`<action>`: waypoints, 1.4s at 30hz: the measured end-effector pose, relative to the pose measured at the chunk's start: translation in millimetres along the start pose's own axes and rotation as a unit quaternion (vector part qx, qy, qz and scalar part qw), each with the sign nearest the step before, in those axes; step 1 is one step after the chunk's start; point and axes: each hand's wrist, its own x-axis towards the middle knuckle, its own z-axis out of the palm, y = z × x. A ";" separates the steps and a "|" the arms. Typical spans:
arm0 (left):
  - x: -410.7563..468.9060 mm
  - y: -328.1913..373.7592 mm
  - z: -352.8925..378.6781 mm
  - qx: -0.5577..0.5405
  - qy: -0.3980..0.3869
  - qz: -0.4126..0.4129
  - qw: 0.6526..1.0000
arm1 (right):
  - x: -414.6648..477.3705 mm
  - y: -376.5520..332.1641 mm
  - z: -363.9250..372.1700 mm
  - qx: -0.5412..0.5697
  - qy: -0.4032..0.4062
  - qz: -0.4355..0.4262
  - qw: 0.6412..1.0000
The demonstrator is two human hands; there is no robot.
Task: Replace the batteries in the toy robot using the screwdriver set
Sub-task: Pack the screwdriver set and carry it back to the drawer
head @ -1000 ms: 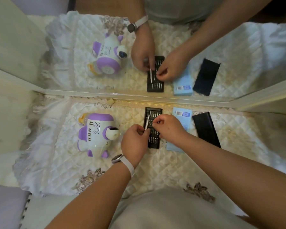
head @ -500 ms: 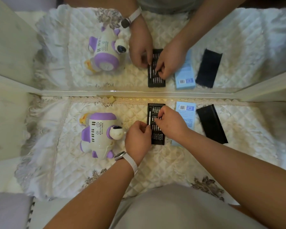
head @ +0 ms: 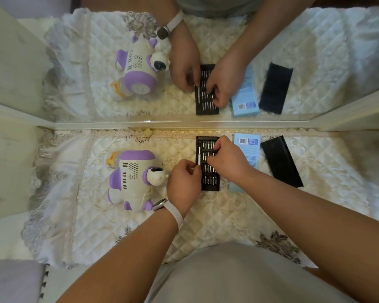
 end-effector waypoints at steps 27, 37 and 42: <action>-33.7 25.9 -12.1 -0.177 -0.054 0.004 0.983 | -32.9 9.4 -23.5 0.119 -0.009 -0.040 0.992; -82.4 39.3 -13.0 -0.247 -0.057 0.006 0.967 | -74.9 124.3 -75.7 -0.053 0.208 0.038 0.976; -103.3 45.5 -10.2 -0.253 -0.069 0.025 0.965 | -80.5 152.1 -71.5 -0.086 0.186 0.081 0.975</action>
